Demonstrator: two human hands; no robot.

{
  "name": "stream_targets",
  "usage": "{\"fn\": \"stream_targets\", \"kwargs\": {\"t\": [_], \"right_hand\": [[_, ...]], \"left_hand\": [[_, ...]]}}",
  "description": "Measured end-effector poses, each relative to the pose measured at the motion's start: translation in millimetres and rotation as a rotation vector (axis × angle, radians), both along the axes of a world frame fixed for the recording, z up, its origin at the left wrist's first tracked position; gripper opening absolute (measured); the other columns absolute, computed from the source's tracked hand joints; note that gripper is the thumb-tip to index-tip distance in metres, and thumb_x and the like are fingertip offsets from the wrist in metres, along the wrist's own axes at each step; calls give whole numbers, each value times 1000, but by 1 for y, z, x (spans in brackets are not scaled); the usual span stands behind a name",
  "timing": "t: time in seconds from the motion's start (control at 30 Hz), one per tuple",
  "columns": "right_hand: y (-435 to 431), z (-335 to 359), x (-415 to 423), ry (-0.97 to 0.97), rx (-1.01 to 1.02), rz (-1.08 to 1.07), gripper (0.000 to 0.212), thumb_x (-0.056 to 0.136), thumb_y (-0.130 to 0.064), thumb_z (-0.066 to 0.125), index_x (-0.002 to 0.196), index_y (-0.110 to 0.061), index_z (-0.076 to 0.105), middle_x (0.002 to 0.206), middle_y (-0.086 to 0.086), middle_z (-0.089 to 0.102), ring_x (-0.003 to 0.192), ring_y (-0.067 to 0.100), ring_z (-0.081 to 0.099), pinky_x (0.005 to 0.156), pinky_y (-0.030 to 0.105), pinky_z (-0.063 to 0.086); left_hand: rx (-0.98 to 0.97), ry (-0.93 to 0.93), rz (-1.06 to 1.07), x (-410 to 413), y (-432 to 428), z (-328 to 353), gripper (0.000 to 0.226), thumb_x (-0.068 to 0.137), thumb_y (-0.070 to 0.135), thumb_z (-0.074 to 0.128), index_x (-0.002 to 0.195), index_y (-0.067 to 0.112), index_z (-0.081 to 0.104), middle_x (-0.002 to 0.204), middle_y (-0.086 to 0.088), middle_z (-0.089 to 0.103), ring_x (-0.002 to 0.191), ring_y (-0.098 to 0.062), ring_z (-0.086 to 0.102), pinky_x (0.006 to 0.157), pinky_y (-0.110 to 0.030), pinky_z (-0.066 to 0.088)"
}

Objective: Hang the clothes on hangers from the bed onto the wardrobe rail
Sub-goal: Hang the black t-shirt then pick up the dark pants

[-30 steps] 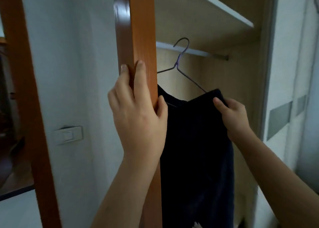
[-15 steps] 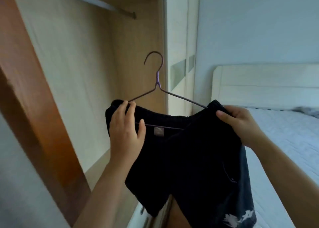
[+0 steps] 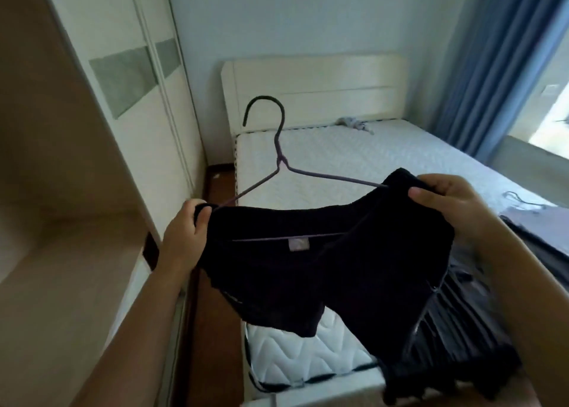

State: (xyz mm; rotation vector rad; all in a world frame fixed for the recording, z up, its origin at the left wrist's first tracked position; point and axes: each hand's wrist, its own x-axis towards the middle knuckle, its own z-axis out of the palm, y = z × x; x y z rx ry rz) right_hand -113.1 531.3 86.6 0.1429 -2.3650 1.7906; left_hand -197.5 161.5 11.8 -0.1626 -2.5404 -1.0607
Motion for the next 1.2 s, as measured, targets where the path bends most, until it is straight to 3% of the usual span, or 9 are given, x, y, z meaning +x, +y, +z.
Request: {"fn": "stream_targets", "kwargs": {"t": [0.13, 0.3, 0.4, 0.5, 0.6, 0.67, 0.8, 1.0, 1.2], "right_hand": [[70, -15, 60, -29, -68, -133, 65, 27, -68, 80, 71, -21, 74, 60, -4, 70, 53, 8, 65, 52, 17, 54], [138, -61, 127, -103, -105, -269, 61, 30, -69, 80, 66, -20, 70, 57, -7, 67, 50, 3, 61, 49, 13, 50], [164, -96, 157, -156, -86, -331, 51, 40, -64, 78, 63, -20, 68, 54, -8, 64, 49, 0, 57, 47, 11, 47], [182, -130, 165, -214, -73, -336, 19, 68, -33, 72, 62, -17, 65, 50, -7, 60, 45, -3, 51, 44, 9, 42], [193, -166, 158, -278, 59, -337, 16, 87, -12, 60, 74, -2, 62, 59, 0, 57, 48, 1, 48, 45, 8, 38], [191, -184, 146, -333, 127, -321, 20, 87, -16, 61, 78, 2, 63, 68, 8, 56, 55, 5, 48, 47, 10, 37], [168, -211, 105, -431, 172, -282, 17, 85, -22, 63, 71, -13, 65, 67, 5, 61, 56, 4, 54, 49, 11, 40], [133, -249, 18, -576, 248, -219, 21, 84, -29, 64, 83, -8, 67, 76, 5, 66, 74, 21, 62, 74, 36, 50], [111, -271, -75, -749, 265, -223, 23, 85, -31, 62, 92, -9, 66, 86, 6, 68, 84, 24, 65, 81, 39, 53]], "left_hand": [[-54, -7, -134, 40, 66, -13, 36, 93, 41, 39, 97, 8, 52, 74, -9, 58, 81, -37, 60, 65, -35, 38], [-94, -94, -331, 97, 128, -30, 83, 74, 78, 20, 96, 6, 56, 67, 7, 54, 67, -18, 57, 56, -15, 39], [-48, -226, -390, 123, 147, -50, 95, 63, 89, 16, 96, 9, 56, 77, -9, 65, 73, -23, 62, 69, -34, 47], [-8, -332, -364, 146, 161, -67, 66, 78, 73, 32, 98, 16, 58, 81, -1, 65, 81, -19, 60, 74, -32, 45], [8, -454, -304, 161, 163, -81, 13, 92, 32, 44, 85, 33, 55, 83, 11, 62, 80, -7, 56, 69, -20, 40], [24, -521, -278, 165, 156, -92, 16, 93, 21, 47, 90, 35, 54, 91, 12, 61, 88, -7, 55, 74, -21, 39], [9, -527, -102, 156, 138, -111, 28, 91, 15, 51, 119, 10, 54, 105, 5, 51, 103, -14, 47, 84, -26, 33], [36, -587, 106, 93, 112, -158, 30, 91, 17, 51, 118, 5, 54, 114, -14, 62, 107, -34, 56, 79, -33, 41], [62, -712, 116, 2, 100, -199, 27, 92, 18, 49, 115, 7, 56, 112, -11, 64, 108, -32, 57, 79, -32, 40]]}}
